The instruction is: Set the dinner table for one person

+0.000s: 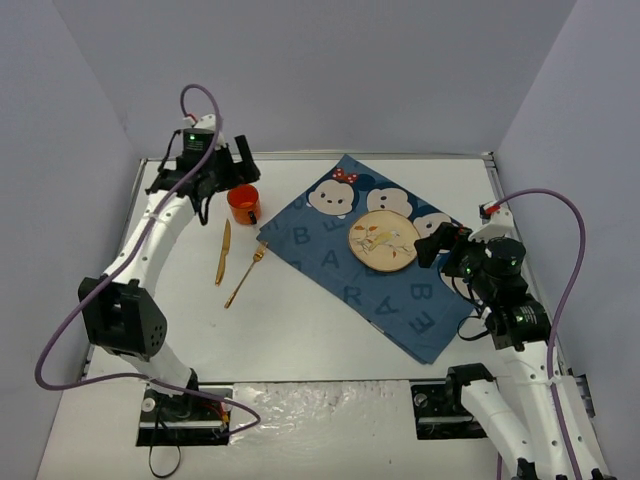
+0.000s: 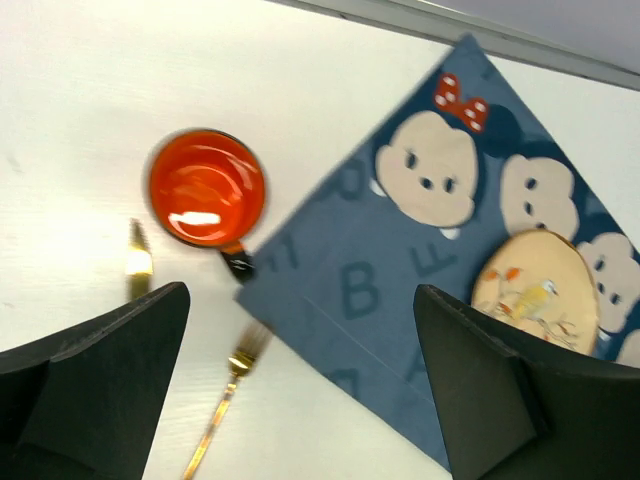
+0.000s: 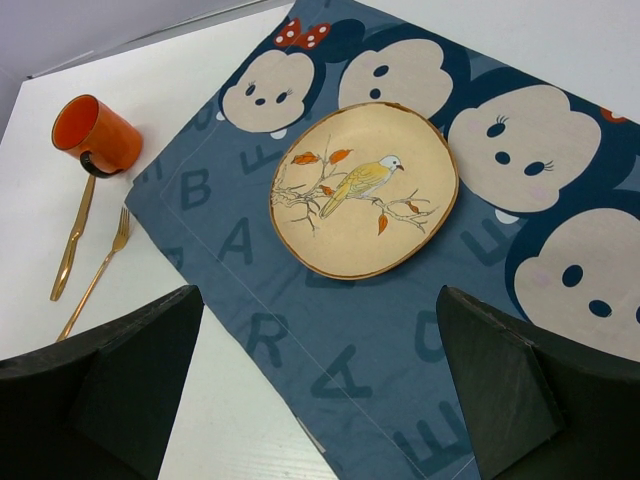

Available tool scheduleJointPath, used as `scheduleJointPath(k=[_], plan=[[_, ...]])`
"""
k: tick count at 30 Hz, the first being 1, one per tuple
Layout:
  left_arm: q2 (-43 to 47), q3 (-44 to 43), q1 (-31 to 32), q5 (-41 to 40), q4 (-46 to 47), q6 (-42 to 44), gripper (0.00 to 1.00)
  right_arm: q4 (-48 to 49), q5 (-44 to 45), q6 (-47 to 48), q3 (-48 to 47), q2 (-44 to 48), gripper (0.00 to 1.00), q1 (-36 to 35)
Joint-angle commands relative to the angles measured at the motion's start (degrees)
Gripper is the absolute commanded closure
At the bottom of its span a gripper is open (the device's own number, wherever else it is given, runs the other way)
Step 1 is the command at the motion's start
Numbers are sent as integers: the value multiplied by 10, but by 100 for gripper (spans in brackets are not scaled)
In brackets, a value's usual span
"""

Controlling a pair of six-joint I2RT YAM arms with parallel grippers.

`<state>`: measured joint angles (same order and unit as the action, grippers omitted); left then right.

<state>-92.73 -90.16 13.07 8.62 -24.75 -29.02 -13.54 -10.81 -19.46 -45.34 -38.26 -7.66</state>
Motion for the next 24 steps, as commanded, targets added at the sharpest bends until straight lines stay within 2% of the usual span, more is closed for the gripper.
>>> scheduleJointPath(k=[1, 6, 14, 24], plan=[[-58, -50, -67, 7, -38, 85, 11, 37, -26, 9, -18, -17, 0, -5], [-159, -110, -98, 14, -43, 102, 20, 47, -52, 12, -10, -29, 0, -5], [-267, -188, -104, 23, -48, 123, 39, 47, -44, 23, -9, -35, 0, -5], [-304, -208, -106, 34, -7, 103, 77, 52, -57, 35, -4, -48, 0, -7]])
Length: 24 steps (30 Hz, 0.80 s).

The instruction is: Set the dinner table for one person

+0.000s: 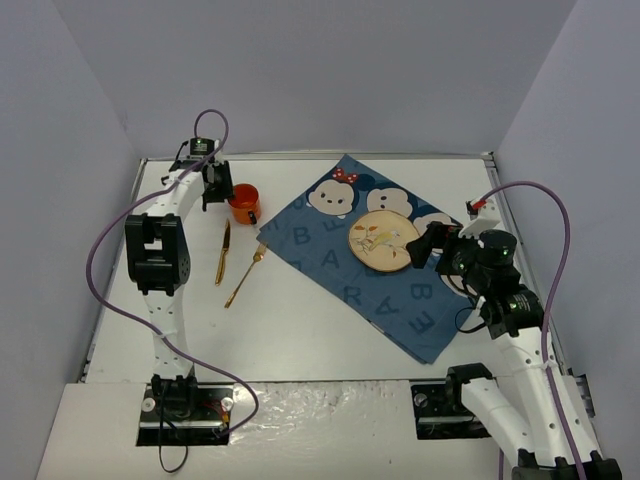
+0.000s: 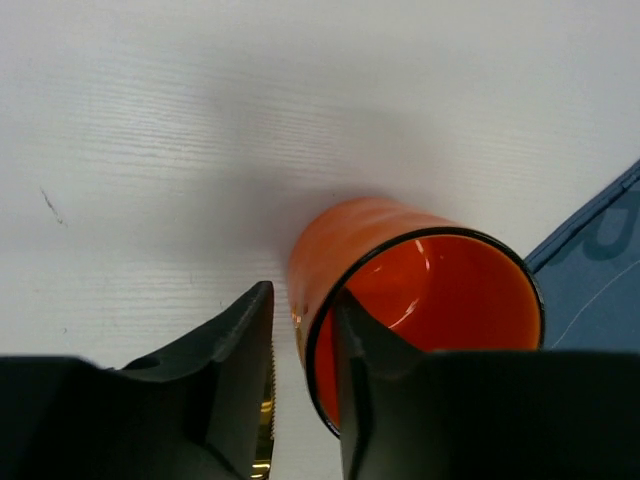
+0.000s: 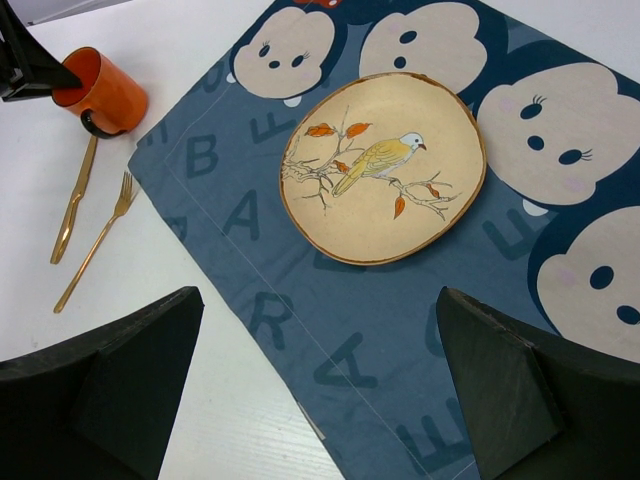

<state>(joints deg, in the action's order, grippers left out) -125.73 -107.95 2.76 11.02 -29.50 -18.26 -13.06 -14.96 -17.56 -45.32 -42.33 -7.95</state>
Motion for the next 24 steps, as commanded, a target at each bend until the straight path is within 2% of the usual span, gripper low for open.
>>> scheduleJointPath(k=[1, 6, 13, 17, 19, 24], plan=[[24, -31, -2, 13, 41, -6, 80, 48, -16, 16, -3, -8, 0, -4], [22, -35, 1, 25, 46, -8, 100, 54, -24, 17, -5, -15, 0, -10], [71, -21, 9, 25, 39, -8, 100, 73, -35, 27, -25, -44, 0, -39], [126, -27, 30, -25, -9, -9, 100, 79, -2, 40, -53, -77, 2, -98], [157, -38, 51, -80, -66, -8, 100, 82, 28, 48, -67, -98, 3, -146], [223, 6, 129, -145, -127, -13, 100, 97, 115, 57, -112, -177, 4, -260]])
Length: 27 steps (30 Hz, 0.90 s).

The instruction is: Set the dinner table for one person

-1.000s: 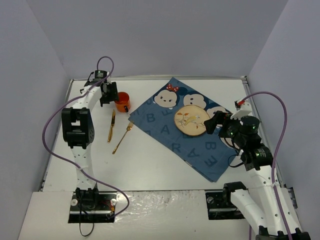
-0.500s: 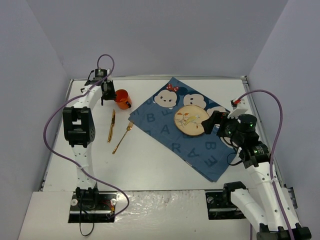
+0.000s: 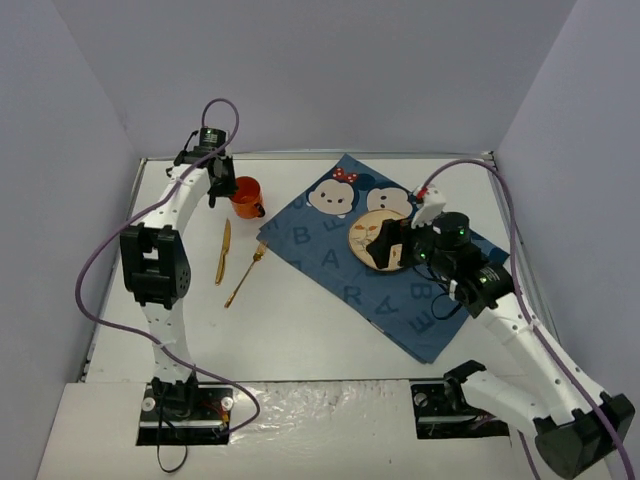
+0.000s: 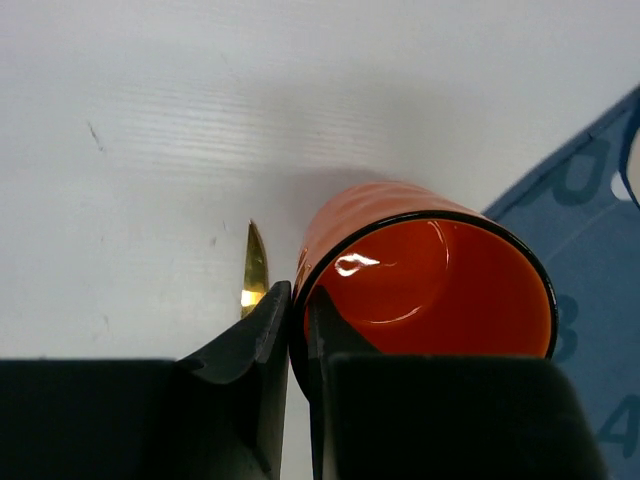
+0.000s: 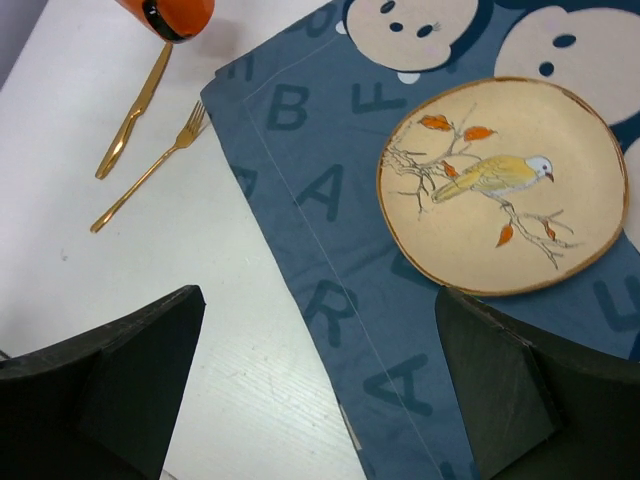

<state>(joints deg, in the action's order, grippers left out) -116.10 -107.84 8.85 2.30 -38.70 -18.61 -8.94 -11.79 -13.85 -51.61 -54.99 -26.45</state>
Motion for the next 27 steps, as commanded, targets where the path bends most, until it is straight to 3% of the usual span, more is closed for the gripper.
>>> scheduleJointPath(k=[1, 12, 24, 27], plan=[[141, 18, 77, -64, -48, -13, 100, 63, 100, 21, -56, -69, 4, -98], [250, 91, 146, -90, -84, -30, 100, 116, 236, 45, -180, -279, 20, -275], [286, 127, 152, -85, -68, -27, 100, 163, 279, 46, -272, -412, 40, -301], [289, 133, 152, -79, -63, -28, 100, 165, 281, 52, -297, -429, 49, -301]])
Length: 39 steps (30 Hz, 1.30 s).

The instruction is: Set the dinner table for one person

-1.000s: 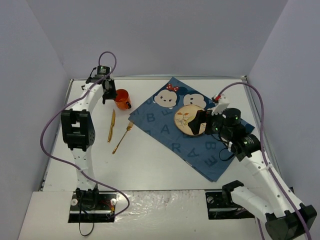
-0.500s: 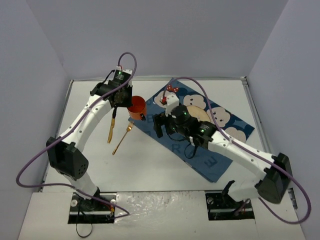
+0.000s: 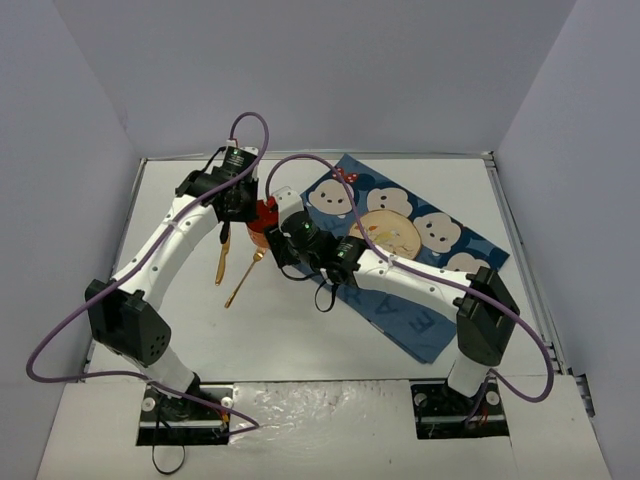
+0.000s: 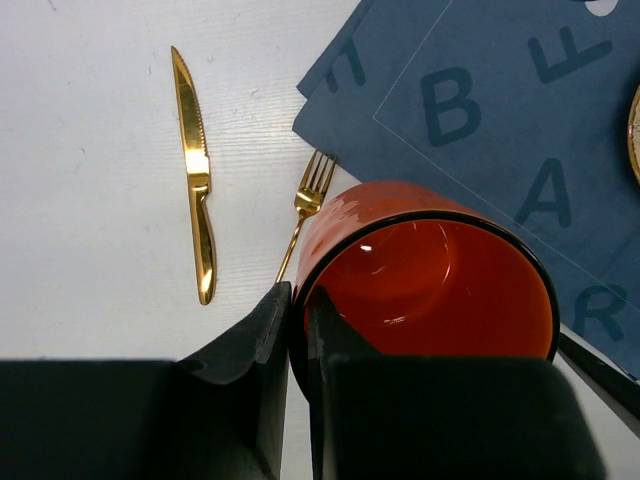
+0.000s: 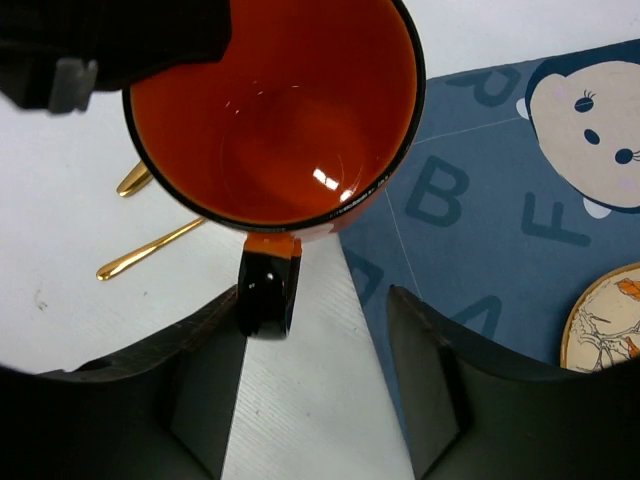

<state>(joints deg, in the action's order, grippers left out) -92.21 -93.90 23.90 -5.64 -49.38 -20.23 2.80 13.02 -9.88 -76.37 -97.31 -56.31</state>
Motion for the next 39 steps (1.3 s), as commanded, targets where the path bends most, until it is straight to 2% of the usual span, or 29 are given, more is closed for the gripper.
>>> scheduleJointPath(k=[1, 11, 13, 17, 18, 20, 27, 34, 39], plan=[[51, -5, 2, 3, 46, -12, 100, 48, 32, 13, -55, -11, 51, -2], [59, 11, 2, 15, 64, -11, 100, 49, 42, 13, -86, -42, 60, -2], [60, 13, 2, 20, 67, -12, 100, 48, 42, 12, -88, -47, 67, -2], [64, 22, 3, 20, 75, -6, 100, 49, 44, 13, -89, -49, 95, -2], [64, 24, 4, 18, 77, -4, 100, 48, 45, 14, -87, -48, 99, -2], [65, 26, 3, 15, 80, -1, 100, 49, 50, 14, -80, -40, 100, -2], [79, 44, 1, 1, 97, -2, 60, 65, 67, 17, -26, 3, 100, 0], [107, 65, -16, -6, 123, -9, 38, 71, 97, 21, 62, 79, 100, 10], [160, 122, -36, -23, 167, 4, 10, 72, 106, 8, 169, 175, 100, 67]])
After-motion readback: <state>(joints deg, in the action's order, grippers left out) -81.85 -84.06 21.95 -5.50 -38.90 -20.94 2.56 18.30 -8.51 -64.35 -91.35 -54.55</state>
